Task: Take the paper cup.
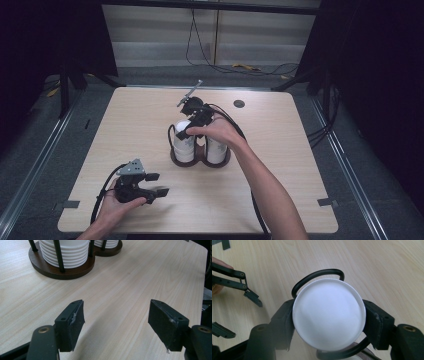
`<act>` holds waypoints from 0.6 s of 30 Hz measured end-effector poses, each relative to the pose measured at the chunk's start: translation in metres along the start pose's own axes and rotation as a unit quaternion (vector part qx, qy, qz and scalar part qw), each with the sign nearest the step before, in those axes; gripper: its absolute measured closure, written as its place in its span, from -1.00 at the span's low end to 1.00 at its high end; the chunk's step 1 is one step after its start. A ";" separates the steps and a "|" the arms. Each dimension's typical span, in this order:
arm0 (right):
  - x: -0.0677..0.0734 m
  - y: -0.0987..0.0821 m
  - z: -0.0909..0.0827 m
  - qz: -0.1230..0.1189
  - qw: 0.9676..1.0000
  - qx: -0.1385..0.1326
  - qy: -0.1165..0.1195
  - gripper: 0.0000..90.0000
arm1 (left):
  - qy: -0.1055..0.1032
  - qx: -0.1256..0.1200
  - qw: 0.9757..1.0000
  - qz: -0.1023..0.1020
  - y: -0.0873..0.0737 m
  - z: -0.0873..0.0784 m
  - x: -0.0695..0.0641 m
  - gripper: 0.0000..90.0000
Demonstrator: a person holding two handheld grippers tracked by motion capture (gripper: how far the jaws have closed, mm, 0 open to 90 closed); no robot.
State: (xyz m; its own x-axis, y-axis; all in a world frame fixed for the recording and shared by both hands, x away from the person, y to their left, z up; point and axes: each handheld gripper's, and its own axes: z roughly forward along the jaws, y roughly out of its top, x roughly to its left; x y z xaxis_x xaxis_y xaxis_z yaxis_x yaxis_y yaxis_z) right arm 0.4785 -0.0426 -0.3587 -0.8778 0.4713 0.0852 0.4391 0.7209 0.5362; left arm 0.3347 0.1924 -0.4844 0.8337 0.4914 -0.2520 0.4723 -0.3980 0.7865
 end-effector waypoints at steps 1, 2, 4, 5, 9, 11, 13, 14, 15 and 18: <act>-0.001 0.000 -0.001 0.004 1.000 -0.006 0.006 -0.26 | 0.000 0.000 1.000 0.000 0.000 0.000 0.000 -0.36; -0.001 0.000 -0.003 0.005 1.000 -0.007 0.008 -0.26 | 0.000 0.000 1.000 0.000 0.000 0.000 0.000 -0.36; -0.001 -0.001 -0.003 0.004 1.000 -0.007 0.009 -0.26 | 0.000 -0.001 1.000 -0.002 0.000 0.000 0.000 -0.36; -0.001 -0.001 -0.004 0.005 1.000 -0.007 0.009 -0.25 | 0.000 0.000 1.000 -0.002 0.000 0.000 0.000 -0.35; -0.001 -0.003 -0.005 0.007 1.000 -0.020 0.010 -0.29 | 0.000 0.000 1.000 -0.002 0.000 0.000 0.000 -0.35; -0.001 -0.003 -0.005 0.012 1.000 -0.019 0.010 -0.30 | 0.000 -0.001 1.000 -0.003 0.000 0.000 0.000 -0.35; -0.001 -0.003 -0.006 0.008 1.000 -0.024 0.011 -0.16 | 0.001 0.001 1.000 -0.002 0.000 0.000 0.000 -0.34; -0.001 -0.003 -0.006 0.008 1.000 -0.024 0.011 -0.16 | 0.001 0.001 1.000 -0.002 0.000 0.000 0.000 -0.34; 0.001 -0.003 -0.005 0.000 1.000 -0.015 0.010 -0.16 | 0.000 0.001 1.000 -0.002 0.000 0.000 0.000 -0.34; 0.001 -0.003 -0.005 0.001 1.000 -0.017 0.004 -0.16 | 0.000 0.000 1.000 -0.003 0.000 0.000 0.000 -0.34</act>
State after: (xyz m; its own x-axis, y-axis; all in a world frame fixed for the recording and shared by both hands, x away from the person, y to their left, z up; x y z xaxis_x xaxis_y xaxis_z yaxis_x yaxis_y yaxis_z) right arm 0.4753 -0.0464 -0.3562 -0.8783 0.4690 0.0929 0.4344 0.7018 0.5646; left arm 0.3348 0.1924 -0.4848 0.8308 0.4937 -0.2570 0.4775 -0.3950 0.7848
